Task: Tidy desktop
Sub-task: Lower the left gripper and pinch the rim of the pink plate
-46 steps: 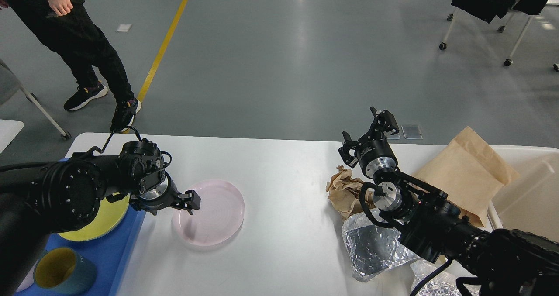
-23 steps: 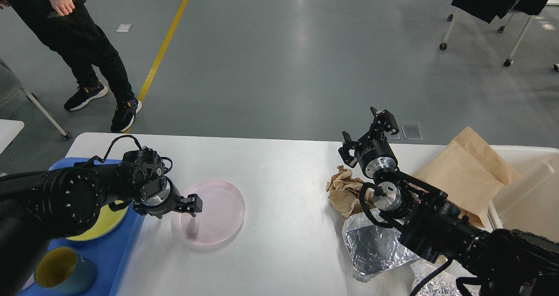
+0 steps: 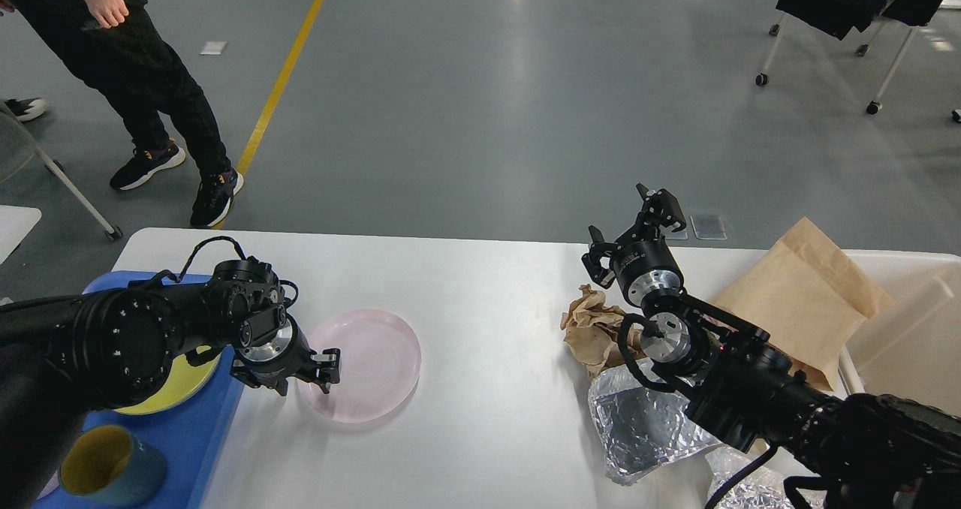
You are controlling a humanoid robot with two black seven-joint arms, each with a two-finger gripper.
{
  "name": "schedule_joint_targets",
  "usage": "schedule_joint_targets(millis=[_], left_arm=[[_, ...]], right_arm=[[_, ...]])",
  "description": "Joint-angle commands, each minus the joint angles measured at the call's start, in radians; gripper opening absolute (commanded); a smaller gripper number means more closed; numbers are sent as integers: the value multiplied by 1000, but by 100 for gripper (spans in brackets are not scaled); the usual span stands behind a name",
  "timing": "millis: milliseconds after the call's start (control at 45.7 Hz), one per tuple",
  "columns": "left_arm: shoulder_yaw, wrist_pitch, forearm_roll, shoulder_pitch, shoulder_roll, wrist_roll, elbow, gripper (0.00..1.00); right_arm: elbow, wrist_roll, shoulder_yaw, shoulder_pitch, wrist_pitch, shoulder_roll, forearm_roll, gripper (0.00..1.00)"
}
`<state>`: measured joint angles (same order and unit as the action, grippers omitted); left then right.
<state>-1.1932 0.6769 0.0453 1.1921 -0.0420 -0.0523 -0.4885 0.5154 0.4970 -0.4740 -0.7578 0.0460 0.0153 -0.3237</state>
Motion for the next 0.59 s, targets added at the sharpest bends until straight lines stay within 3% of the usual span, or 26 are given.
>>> schedule_joint_targets(millis=[0, 306, 569], left_arm=[[3, 38, -1, 1, -1, 2, -1, 25], [1, 64, -1, 0, -2, -11, -4, 0], [1, 70, -2, 7, -7, -24, -4, 0]], right_arm=[[0, 0, 0, 0, 0, 0, 0, 100], [0, 0, 0, 0, 0, 0, 0, 100], [0, 0, 0, 0, 0, 0, 0, 100]])
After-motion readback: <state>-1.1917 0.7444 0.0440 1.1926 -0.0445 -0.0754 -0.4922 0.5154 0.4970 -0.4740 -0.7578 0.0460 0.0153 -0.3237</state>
